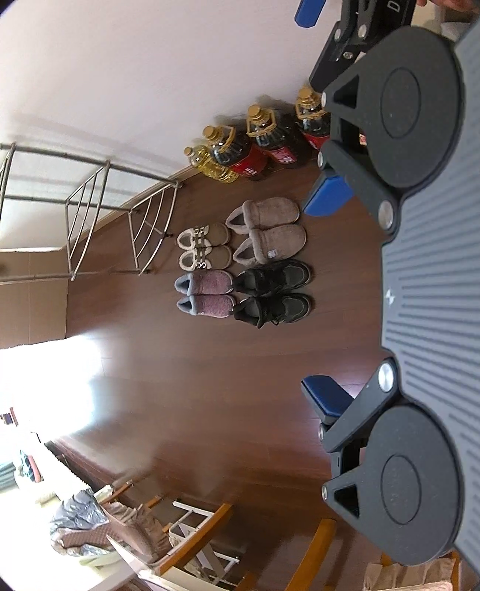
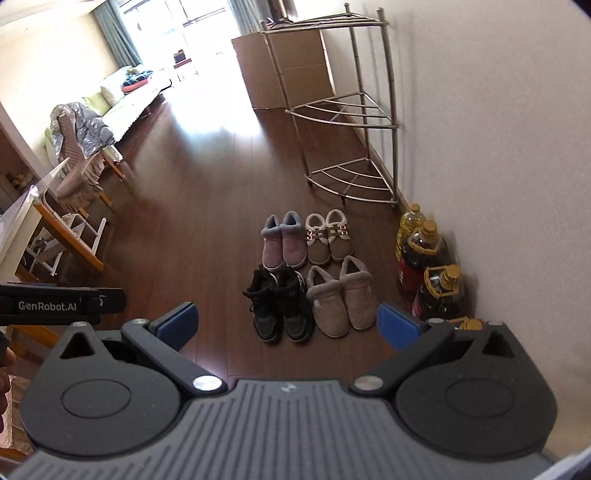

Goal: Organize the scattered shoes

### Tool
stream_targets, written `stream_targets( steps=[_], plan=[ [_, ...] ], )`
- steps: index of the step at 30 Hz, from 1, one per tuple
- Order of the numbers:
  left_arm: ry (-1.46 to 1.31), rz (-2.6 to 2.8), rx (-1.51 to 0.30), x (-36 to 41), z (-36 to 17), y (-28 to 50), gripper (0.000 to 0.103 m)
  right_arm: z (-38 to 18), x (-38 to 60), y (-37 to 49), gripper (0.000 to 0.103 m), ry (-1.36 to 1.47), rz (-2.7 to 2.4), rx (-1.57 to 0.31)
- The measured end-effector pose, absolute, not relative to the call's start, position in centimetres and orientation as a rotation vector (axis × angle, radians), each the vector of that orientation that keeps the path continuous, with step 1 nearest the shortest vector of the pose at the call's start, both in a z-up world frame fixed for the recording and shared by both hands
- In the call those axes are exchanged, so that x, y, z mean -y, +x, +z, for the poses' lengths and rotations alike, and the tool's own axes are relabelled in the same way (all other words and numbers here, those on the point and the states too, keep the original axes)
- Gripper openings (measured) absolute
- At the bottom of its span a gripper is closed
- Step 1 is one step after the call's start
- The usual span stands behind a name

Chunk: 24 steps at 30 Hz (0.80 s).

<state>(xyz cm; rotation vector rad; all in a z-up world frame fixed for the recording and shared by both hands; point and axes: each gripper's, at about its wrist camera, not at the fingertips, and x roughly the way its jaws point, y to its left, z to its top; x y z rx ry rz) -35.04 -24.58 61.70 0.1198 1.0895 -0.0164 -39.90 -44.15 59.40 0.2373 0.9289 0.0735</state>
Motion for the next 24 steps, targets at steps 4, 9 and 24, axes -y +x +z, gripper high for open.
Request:
stream_targets(
  steps=[4, 9, 24],
  plan=[
    [0.148, -0.036, -1.096, 25.2, 61.1, -34.8, 0.095, 58.8, 44.5, -40.1, 0.102, 0.262, 0.058, -0.930],
    [0.120, -0.042, -1.126, 23.7, 59.4, -33.6, 0.095, 57.5, 44.2, -38.4, 0.102, 0.268, 0.078, -0.949],
    [0.169, -0.096, -1.219, 12.7, 47.0, -17.4, 0.095, 44.3, 34.5, -19.2, 0.099, 0.196, 0.113, -1.235]
  ],
)
